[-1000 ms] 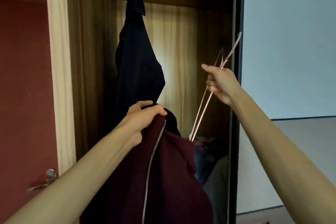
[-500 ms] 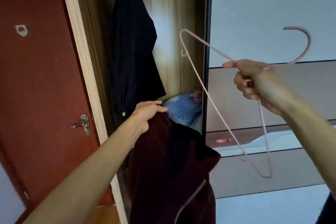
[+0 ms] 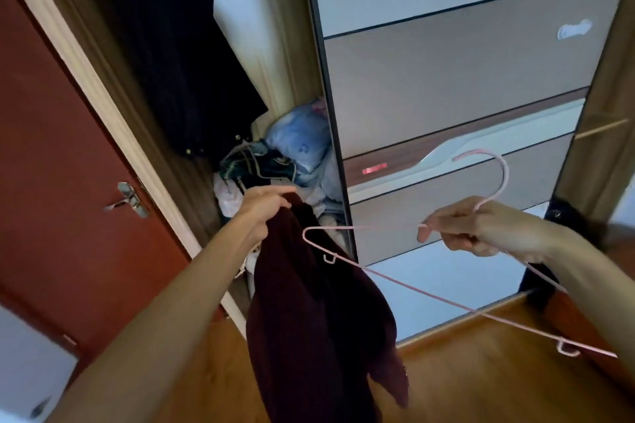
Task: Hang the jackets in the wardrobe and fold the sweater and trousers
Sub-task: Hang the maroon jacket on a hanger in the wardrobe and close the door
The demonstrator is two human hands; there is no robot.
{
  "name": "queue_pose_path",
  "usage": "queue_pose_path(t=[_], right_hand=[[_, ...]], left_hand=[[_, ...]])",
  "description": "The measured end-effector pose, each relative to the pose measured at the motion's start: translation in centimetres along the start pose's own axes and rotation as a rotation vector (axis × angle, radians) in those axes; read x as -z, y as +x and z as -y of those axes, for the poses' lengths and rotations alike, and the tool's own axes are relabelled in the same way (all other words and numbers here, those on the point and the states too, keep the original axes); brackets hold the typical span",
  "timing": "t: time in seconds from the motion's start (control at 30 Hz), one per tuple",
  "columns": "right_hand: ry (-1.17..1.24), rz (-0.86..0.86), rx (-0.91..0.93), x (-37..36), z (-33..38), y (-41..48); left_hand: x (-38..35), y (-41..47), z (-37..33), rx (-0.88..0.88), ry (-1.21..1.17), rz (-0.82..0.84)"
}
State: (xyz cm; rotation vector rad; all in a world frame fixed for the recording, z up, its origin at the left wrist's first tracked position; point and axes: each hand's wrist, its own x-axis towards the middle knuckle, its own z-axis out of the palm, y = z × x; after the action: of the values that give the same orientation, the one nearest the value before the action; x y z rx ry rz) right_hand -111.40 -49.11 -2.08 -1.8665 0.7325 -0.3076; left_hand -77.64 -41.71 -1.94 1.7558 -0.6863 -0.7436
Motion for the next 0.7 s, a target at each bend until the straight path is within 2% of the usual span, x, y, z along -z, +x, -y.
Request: queue_pose_path(t=[0.13,0.23,0.43,0.53,0.63,0.7], right_hand=[[-0.059,0.005,-0.040,-2.9,-3.6,-0.7],[-0.131,-0.125,-0.027,-5.9,-4.9,0.3],[0.119,-0.330,0.083,-12.3,-3.8,4.0],[0.325,-0.421,0.086,-13.0,-3.3,5.1],[0.445,-0.500,0.152,-13.4,-2.8,5.0],[0.484,-0.547,0.212,-13.1,-2.6,4.5]], left_hand=[[-1.4,-1.7,-0.4,-0.025,-0.067,-0.016],[-3.3,-3.4,-1.1,-0.044,-0.051,0.062],[-7.4,-8.6,-2.8,-0.158,-0.024,0.234],[-6.4,-9.7,-3.4,-0.171,-0.052,0.226],[-4.6,-10.6,-3.6,-0.143,-0.154,0.289],[-3.1,-10.8,-3.2,-0.235,-0.058,0.269]])
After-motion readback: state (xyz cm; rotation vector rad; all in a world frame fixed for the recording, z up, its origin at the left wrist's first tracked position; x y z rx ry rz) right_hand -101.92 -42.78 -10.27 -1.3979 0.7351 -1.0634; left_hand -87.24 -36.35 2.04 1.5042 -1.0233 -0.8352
